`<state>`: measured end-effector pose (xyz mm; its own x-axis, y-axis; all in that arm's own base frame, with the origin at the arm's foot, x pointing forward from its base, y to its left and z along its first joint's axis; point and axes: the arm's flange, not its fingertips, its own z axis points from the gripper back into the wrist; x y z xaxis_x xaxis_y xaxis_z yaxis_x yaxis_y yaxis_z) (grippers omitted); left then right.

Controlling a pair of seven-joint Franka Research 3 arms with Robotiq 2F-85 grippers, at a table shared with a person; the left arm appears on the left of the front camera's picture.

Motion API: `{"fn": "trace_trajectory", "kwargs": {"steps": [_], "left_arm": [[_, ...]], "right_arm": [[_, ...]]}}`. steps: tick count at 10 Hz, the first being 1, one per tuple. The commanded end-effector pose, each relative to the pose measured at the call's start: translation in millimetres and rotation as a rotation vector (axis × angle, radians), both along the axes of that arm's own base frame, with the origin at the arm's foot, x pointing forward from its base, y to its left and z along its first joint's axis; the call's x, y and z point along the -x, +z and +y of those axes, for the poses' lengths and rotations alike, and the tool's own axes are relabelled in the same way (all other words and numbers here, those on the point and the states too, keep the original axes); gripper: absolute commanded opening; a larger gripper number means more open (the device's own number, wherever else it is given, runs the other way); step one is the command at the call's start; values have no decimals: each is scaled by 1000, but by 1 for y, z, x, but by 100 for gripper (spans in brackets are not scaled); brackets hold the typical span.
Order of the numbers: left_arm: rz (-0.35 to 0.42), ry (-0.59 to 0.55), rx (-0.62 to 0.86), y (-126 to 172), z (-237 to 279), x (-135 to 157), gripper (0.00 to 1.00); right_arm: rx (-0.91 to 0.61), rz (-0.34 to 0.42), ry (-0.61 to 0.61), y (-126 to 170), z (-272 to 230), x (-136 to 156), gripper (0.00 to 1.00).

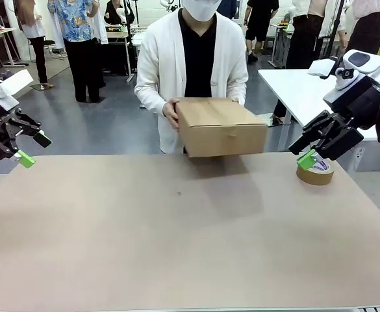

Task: Wrap the clocks to prevent damage.
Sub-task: After the human seals the box with tape, release both hands from the side flaps of the Package Box.

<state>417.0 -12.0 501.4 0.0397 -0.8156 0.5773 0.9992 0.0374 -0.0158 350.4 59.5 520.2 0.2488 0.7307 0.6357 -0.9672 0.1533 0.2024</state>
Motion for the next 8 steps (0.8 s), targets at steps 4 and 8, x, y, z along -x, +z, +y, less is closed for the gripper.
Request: {"fn": "trace_trajectory", "kwargs": {"steps": [4,8], "left_arm": [[-40,139,-86,11,0,15,100],[-3,106,-13,24,18,9,100]], "right_arm": [[4,-2,2,0,0,1,100],[-46,-24,-46,24,-18,7,100]]}}
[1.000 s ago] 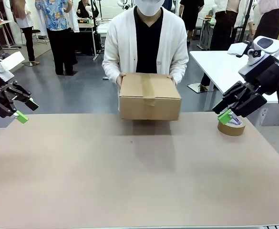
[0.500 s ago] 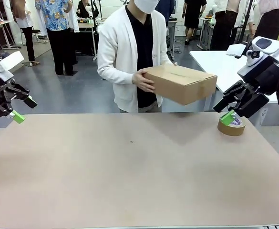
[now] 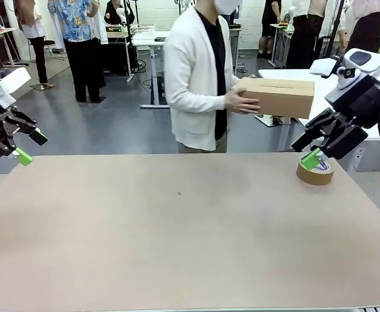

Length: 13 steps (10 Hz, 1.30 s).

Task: Wrap the clocks to prevent damage.
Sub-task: After the human seals the box with tape, release both hands from the side flaps of the Package Box.

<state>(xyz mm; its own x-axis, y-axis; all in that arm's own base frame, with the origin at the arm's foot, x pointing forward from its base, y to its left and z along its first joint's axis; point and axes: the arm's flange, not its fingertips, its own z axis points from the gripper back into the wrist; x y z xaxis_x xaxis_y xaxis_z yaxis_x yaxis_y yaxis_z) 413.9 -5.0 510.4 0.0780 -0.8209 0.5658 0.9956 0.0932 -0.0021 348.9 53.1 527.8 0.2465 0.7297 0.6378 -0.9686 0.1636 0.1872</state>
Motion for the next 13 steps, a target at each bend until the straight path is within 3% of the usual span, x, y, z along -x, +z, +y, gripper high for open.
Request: {"fn": "trace_trajectory", "kwargs": {"steps": [1,3,6,7,8,10,13], "left_arm": [[34,98,30,31,29,8,100],[129,45,86,59,62,20,100],[246,-6,167,93,110,25,100],[244,36,232,104,121,27,100],[187,148,318,114,128,31,100],[155,205,418,125,136,36,100],[92,297,414,119,138,33,100]], "right_arm": [[-96,-27,-82,38,-33,14,100],[-168,-50,-136,73,-79,31,100],[-244,-35,-99,105,-133,53,100],[-286,-40,-133,112,-142,57,100],[-314,-50,-190,115,-144,60,100],[-346,-74,-211,117,-146,59,100],[-308,-134,-333,113,-146,58,100]]}}
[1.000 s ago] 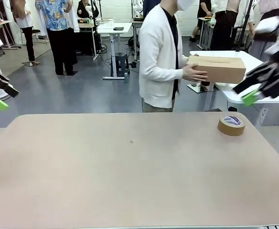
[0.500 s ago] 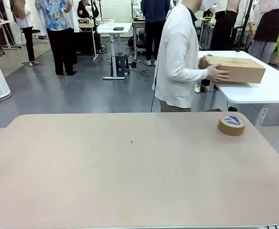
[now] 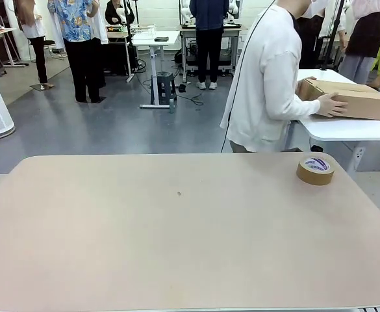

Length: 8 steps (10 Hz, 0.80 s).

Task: Wrap the clocks to prevent damage.
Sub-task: After the human seals the box with tape, release both hands from the side flaps of the Package Box.

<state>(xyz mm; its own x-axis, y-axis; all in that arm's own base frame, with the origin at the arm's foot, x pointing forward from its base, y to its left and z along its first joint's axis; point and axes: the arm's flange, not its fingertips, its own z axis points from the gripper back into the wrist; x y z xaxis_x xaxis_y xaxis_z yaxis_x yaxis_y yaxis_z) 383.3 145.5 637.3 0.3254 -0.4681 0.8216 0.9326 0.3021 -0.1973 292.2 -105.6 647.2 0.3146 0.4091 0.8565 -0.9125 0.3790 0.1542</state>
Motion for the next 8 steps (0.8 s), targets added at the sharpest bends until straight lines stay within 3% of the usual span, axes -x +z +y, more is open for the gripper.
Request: {"fn": "trace_trajectory", "kwargs": {"steps": [1,5,6,8], "left_arm": [[-3,43,-26,-14,-14,-4,100],[-30,13,-66,-24,-13,-9,100],[9,21,-27,-21,-14,-14,100],[9,21,-27,-21,-14,-14,100]], "right_arm": [[22,4,-61,-11,15,-2,100],[38,-9,-81,-14,23,-5,100],[54,-13,-70,-15,29,-4,100],[47,-9,-56,-13,15,-10,100]]}}
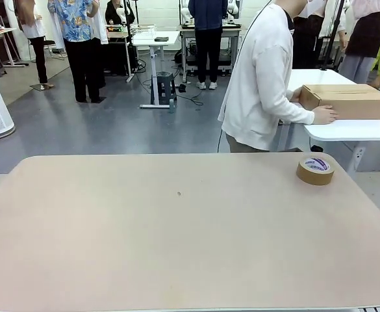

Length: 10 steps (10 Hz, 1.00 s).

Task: Wrap the clocks to prevent damage.
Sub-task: After the human seals the box with tape, release both hands from the side flaps of the Package Box.

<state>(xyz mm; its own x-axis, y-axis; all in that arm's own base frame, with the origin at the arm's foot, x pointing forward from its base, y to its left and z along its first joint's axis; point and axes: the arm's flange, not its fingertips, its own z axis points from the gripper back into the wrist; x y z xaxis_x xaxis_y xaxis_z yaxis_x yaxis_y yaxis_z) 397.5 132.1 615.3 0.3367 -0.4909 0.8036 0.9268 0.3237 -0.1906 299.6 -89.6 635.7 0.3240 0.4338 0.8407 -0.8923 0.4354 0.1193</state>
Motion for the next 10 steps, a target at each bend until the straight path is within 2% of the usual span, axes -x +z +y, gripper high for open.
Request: {"fn": "trace_trajectory", "kwargs": {"steps": [1,10], "left_arm": [[4,5,8,1,0,0,100],[4,5,8,1,0,0,100]], "right_arm": [[-3,7,-1,-1,-1,-2,100],[-3,7,-1,-1,-1,-2,100]]}}
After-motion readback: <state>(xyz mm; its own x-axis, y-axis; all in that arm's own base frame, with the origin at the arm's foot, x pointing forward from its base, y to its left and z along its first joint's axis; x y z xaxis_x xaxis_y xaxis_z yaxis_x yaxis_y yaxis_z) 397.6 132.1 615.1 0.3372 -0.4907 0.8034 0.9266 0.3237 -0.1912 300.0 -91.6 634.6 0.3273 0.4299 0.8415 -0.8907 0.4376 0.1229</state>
